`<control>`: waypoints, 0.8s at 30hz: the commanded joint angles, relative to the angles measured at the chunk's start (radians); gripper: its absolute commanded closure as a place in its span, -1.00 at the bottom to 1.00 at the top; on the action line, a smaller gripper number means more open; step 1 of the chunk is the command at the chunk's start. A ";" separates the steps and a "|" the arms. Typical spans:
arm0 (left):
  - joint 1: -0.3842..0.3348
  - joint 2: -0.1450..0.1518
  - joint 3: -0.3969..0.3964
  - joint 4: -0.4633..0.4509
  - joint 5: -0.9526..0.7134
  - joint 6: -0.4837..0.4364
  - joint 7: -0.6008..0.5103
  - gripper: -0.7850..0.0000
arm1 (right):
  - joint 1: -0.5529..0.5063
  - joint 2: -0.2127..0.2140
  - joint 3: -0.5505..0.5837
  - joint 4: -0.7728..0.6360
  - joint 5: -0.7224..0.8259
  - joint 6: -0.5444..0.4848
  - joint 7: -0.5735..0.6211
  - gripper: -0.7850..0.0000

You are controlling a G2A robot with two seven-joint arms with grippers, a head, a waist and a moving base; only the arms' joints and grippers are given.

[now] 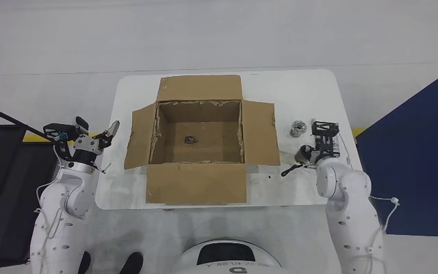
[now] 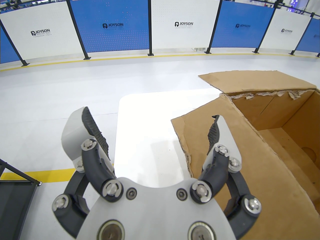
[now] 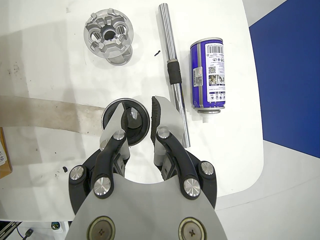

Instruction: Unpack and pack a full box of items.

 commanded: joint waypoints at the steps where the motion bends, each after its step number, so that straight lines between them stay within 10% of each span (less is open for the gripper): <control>1: 0.000 0.000 0.000 0.000 0.000 0.000 0.000 -1.00 | 0.007 0.000 -0.006 0.008 -0.006 -0.001 0.015 0.51; 24: 0.000 0.000 0.000 0.000 0.000 0.000 0.000 -1.00 | -0.088 -0.001 0.045 -0.081 0.068 -0.002 -0.048 0.55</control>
